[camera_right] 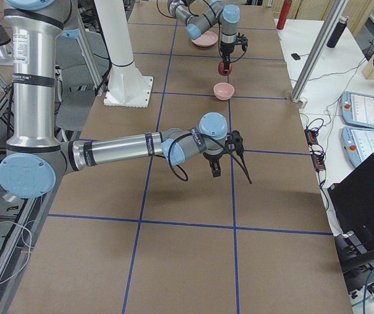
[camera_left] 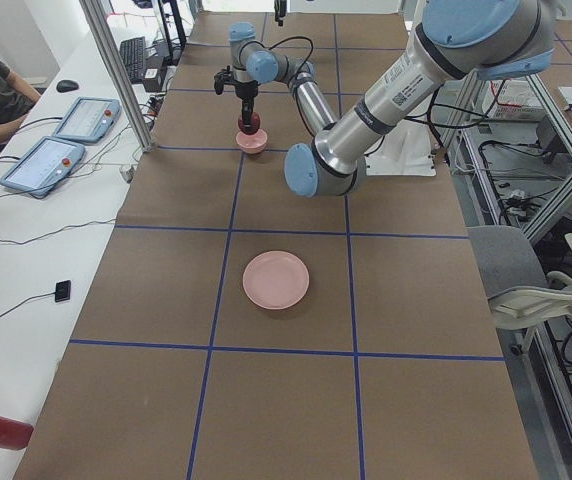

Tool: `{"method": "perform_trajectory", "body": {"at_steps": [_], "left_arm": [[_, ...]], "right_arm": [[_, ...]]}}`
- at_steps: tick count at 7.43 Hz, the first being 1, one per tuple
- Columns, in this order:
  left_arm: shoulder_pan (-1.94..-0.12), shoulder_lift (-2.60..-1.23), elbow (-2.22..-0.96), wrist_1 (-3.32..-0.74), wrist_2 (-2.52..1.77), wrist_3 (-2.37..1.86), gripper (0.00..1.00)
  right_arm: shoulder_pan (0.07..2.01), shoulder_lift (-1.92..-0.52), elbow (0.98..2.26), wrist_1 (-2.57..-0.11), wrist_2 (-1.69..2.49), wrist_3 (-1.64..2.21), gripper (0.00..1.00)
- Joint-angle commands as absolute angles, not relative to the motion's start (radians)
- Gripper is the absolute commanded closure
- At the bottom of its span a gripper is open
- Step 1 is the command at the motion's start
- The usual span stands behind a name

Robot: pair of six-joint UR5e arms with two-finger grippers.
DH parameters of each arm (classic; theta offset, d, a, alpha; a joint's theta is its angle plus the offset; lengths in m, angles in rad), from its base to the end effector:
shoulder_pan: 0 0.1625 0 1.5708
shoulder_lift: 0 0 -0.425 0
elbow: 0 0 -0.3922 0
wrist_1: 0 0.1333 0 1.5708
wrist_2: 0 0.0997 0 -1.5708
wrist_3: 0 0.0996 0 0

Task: Move apple from plate to bowl
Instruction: 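Lift the apple with the left gripper and carry it over the pink bowl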

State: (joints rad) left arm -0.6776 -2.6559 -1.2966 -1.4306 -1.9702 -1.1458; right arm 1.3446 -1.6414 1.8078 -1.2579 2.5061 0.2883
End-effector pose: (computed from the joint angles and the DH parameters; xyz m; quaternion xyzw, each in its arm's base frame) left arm 0.5493 -0.5634 0.0865 0.0094 0.3729 -0.0518 0.9264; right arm -0.0542 -0.4724 0.5280 0.0935 -0.4774 -0.0800 0.8700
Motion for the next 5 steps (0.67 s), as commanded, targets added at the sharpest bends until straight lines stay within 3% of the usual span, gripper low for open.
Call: {"method": "perform_trajectory", "body": {"at_steps": [1, 5], "left_arm": [[-0.634, -2.709, -1.158, -1.534, -1.927, -1.229, 1.0], [-0.62, -2.665, -1.088, -1.67, -1.901, -1.219, 1.0]], "right_arm": [[1.344, -1.643, 1.81, -1.258, 2.508, 0.287, 0.0], [1.344, -1.644, 1.813, -1.256, 2.508, 0.285, 0.0]]}}
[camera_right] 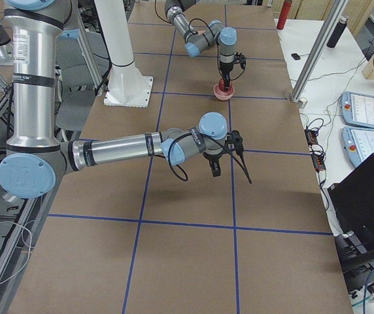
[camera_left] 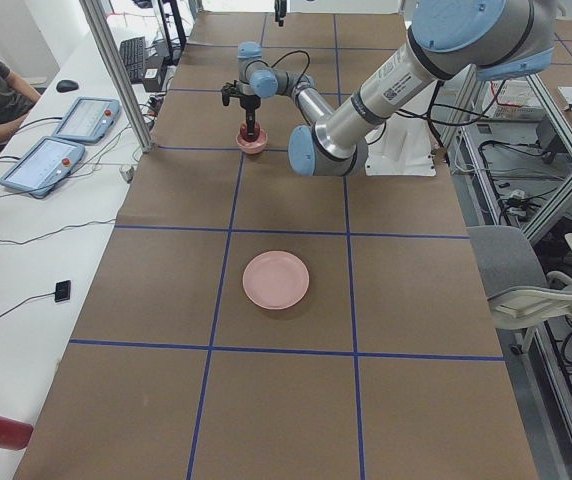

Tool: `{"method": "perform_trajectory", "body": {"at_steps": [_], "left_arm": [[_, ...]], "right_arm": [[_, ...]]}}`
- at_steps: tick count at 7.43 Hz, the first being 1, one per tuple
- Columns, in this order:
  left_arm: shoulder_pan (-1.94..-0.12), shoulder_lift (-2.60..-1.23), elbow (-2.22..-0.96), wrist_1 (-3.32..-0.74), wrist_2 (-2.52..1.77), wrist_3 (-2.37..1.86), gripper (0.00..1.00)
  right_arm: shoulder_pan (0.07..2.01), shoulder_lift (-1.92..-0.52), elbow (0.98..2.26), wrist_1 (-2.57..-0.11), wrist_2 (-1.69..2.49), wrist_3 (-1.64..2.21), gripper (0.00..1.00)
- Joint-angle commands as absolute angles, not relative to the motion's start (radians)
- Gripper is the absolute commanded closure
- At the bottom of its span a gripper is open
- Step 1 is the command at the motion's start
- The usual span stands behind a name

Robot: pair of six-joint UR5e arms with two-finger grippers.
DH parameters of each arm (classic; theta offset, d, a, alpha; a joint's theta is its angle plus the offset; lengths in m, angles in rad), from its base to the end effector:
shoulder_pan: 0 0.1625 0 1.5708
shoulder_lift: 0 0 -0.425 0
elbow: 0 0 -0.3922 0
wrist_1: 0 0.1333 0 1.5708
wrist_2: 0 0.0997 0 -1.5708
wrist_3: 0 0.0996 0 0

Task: Move apple from plate to bowl
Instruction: 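Lower the apple into the bowl and open the left gripper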

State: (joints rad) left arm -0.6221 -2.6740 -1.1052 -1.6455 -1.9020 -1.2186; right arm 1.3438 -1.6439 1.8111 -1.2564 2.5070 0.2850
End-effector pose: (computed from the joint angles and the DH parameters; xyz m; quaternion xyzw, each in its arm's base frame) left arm 0.6169 -0.5666 0.1267 0.0245 0.3762 -0.0674 0.9238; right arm -0.0544 -0.4713 0.5272 0.0949 -0.4778 -0.0824 0.8694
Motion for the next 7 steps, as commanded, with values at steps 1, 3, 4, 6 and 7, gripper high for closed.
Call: {"method": "perform_trajectory", "body": {"at_steps": [1, 3, 4, 6, 7], "left_arm": [[-0.62, -2.666, -1.082, -1.671, -1.901, -1.229, 1.0], [-0.62, -2.665, -1.081, -1.672, -1.902, -1.229, 0.34], [-0.609, -2.649, -1.083, -1.681, -1.899, -1.236, 0.02], [-0.611, -2.649, -1.091, -1.724, -1.901, -1.278, 0.02], [-0.611, -2.654, -1.097, -1.723, -1.901, -1.291, 0.02]], "right_arm": [[1.344, -1.647, 1.818, -1.256, 2.508, 0.285, 0.0], [1.344, -1.647, 1.818, -1.256, 2.51, 0.288, 0.0], [1.344, -1.647, 1.816, -1.256, 2.51, 0.288, 0.0], [1.344, -1.647, 1.815, -1.258, 2.508, 0.291, 0.0], [1.344, -1.647, 1.815, -1.258, 2.508, 0.291, 0.0]]}}
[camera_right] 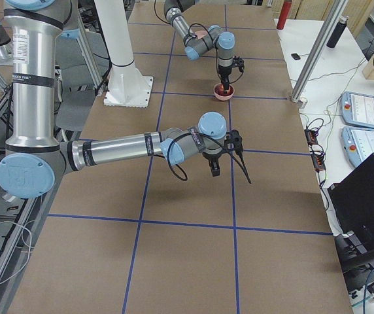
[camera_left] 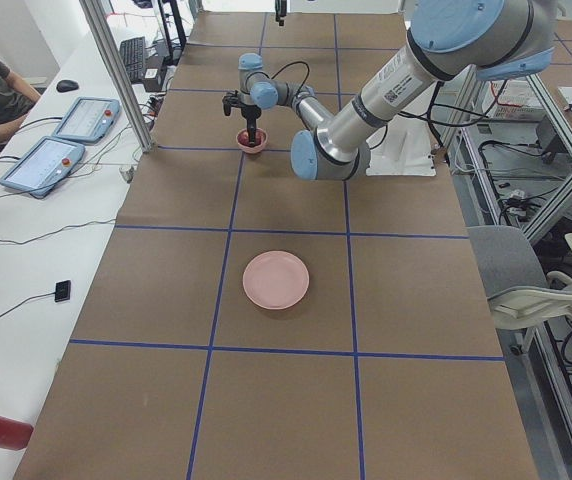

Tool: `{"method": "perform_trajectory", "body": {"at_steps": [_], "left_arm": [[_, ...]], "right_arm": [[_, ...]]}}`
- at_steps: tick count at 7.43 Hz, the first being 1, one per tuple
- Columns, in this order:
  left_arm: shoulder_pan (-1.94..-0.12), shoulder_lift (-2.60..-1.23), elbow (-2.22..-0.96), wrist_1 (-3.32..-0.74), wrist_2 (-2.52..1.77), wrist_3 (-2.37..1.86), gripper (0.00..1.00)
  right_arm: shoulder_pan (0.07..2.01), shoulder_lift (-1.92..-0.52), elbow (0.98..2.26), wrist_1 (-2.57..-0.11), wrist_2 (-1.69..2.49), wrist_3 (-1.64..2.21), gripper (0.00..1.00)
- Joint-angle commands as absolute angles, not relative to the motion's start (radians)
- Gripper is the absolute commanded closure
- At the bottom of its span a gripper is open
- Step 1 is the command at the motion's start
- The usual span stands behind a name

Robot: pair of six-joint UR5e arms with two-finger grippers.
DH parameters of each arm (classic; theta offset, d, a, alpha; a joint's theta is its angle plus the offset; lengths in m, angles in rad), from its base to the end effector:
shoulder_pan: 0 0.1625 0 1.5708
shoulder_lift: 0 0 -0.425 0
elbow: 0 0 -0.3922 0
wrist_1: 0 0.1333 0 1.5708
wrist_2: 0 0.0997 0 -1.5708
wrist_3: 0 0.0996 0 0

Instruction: Move apple from plate to bowl

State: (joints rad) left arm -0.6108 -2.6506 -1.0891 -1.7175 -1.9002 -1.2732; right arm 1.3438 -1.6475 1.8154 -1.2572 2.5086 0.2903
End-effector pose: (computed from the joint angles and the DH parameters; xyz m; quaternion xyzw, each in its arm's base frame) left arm 0.6269 -0.5623 0.1438 0.0202 0.3895 -0.0844 0.9169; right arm -0.0541 -0.4696 0.5268 0.0934 -0.4787 -0.0803 0.8693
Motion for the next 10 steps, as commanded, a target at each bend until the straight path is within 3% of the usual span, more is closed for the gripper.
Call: {"method": "perform_trajectory", "body": {"at_steps": [1, 2, 3, 5, 7, 8, 10], "left_arm": [[-0.617, -2.654, -1.124, -1.714, -1.905, -1.292, 0.02], [-0.632, -2.646, -1.176, -1.7, -1.907, -1.292, 0.02], [-0.653, -2.564, -1.322, -1.615, -1.945, -1.281, 0.03], [-0.718, -2.235, -1.698, -1.589, -1.967, -1.162, 0.03], [-0.829, -1.969, -1.945, -1.487, -2.023, -0.861, 0.03], [-0.894, -1.8, -2.05, -1.486, -2.026, -0.663, 0.02], [-1.071, -1.619, -2.071, -1.525, -2.069, -0.388, 0.02]], "right_arm": [[1.344, -1.647, 1.813, -1.258, 2.508, 0.291, 0.0], [1.344, -1.647, 1.81, -1.258, 2.508, 0.29, 0.0], [1.342, -1.647, 1.809, -1.258, 2.51, 0.291, 0.0], [1.344, -1.652, 1.821, -1.259, 2.491, 0.302, 0.0], [1.347, -1.676, 1.859, -1.259, 2.38, 0.302, 0.01], [1.347, -1.69, 1.868, -1.259, 2.311, 0.301, 0.01], [1.351, -1.718, 1.868, -1.261, 2.273, 0.293, 0.01]]}}
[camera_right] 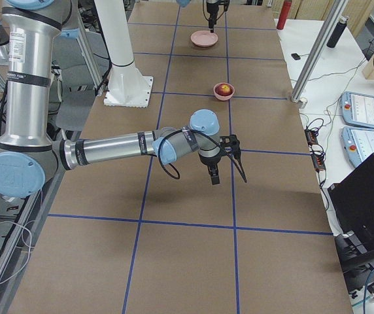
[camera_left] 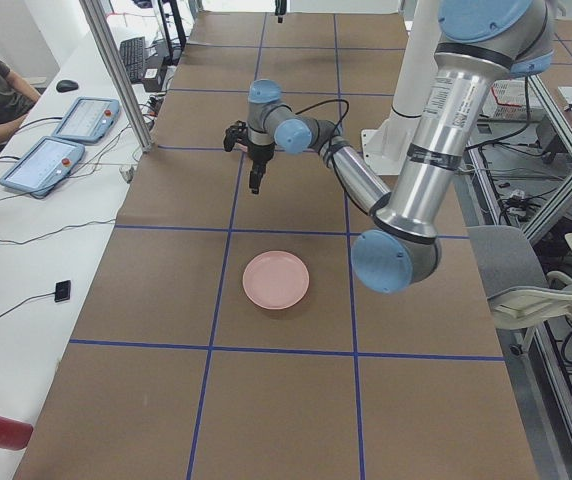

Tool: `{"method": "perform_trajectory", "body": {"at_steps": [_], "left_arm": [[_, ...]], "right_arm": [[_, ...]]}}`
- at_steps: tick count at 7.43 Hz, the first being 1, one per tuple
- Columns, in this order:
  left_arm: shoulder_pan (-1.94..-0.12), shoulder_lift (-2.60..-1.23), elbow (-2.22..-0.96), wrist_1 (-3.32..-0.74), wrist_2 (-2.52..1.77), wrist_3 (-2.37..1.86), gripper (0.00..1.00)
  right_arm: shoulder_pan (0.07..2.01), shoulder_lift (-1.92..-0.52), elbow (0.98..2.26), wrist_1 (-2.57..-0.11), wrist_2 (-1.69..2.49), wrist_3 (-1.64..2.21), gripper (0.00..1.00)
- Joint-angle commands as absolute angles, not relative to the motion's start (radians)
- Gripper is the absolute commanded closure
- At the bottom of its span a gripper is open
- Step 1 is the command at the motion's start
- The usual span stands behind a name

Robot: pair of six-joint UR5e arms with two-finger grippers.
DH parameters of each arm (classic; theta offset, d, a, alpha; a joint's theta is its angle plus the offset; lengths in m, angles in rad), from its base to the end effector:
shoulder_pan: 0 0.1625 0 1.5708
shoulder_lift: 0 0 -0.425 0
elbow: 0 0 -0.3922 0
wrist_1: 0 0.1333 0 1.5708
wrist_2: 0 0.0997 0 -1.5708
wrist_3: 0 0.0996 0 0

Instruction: Move apple from plate to bowl

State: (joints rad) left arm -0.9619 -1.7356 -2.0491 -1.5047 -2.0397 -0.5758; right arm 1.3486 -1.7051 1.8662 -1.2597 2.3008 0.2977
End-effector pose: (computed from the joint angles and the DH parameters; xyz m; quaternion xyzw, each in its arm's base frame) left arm 0.2225 -0.4734 0.3666 0.1052 0.3393 0.0815 0.9312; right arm -0.0345 -0.4564 0.5415 0.1220 -0.3915 -0.0492 0.9107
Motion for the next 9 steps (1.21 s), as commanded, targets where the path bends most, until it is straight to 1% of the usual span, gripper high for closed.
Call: {"method": "perform_trajectory", "body": {"at_steps": [1, 2, 3, 5, 6, 8, 9], "left_arm": [[-1.172, -1.585, -2.03, -1.526, -2.171, -0.285, 0.02], [-1.246, -1.582, -1.979, -1.528, -2.233, -0.182, 0.02], [-1.306, -1.571, -1.935, -1.535, -2.238, -0.097, 0.02], [-1.347, -1.521, -1.87, -1.615, -2.238, -0.069, 0.02], [-1.357, -1.491, -1.832, -1.7, -2.241, -0.071, 0.02], [-1.358, -1.482, -1.81, -1.724, -2.328, -0.083, 0.02], [-1.358, -1.482, -1.81, -1.717, -2.335, -0.113, 0.02]], "right_arm": [[1.35, -1.723, 1.868, -1.273, 2.273, 0.287, 0.01], [1.316, -1.712, 1.867, -1.291, 2.272, 0.287, 0.0], [1.31, -1.709, 1.868, -1.36, 2.275, 0.263, 0.0], [1.33, -1.645, 1.868, -1.542, 2.273, 0.079, 0.0], [1.369, -1.593, 1.876, -1.63, 2.272, 0.057, 0.0], [1.387, -1.611, 1.904, -1.632, 2.275, 0.06, 0.0], [1.387, -1.67, 1.919, -1.626, 2.284, 0.058, 0.0]]}}
